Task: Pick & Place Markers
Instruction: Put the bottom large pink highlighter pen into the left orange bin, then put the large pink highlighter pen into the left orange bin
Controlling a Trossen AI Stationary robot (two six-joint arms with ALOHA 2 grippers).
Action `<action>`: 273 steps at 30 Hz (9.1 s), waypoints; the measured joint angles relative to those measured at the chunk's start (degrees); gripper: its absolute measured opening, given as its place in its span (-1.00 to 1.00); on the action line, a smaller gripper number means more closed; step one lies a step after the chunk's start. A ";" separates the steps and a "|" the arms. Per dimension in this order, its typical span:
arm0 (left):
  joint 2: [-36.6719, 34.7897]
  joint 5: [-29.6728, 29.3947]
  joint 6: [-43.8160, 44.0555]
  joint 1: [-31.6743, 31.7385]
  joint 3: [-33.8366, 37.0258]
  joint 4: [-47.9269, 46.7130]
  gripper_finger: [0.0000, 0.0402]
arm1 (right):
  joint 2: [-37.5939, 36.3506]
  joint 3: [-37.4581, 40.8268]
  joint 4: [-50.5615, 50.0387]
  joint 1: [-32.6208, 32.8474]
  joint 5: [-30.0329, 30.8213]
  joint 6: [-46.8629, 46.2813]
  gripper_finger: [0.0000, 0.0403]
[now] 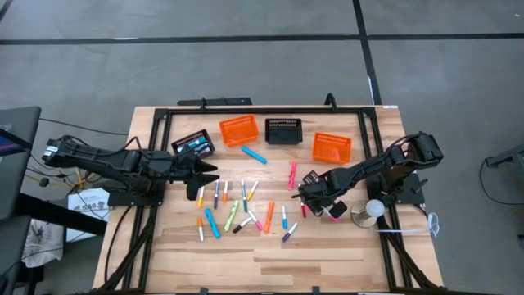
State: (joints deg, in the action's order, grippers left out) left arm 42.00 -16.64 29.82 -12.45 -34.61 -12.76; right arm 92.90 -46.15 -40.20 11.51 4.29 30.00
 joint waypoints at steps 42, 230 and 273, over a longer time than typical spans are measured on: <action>-5.21 4.76 -3.75 -0.03 2.57 -0.01 -0.08 | 0.04 -29.87 -11.23 -5.39 -26.53 -5.33 -0.73; -34.34 10.03 -12.02 -7.26 20.90 3.74 -0.08 | 49.38 -88.76 -10.43 -32.29 -7.15 0.50 -0.26; -32.96 10.05 -12.85 -7.28 20.87 3.83 -0.08 | 36.66 -76.49 -49.84 -23.55 -9.84 -50.68 -0.34</action>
State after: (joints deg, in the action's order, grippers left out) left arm 9.04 -6.59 16.97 -19.73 -13.74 -8.93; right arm 129.56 -122.64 -90.04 -12.04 -5.56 -20.68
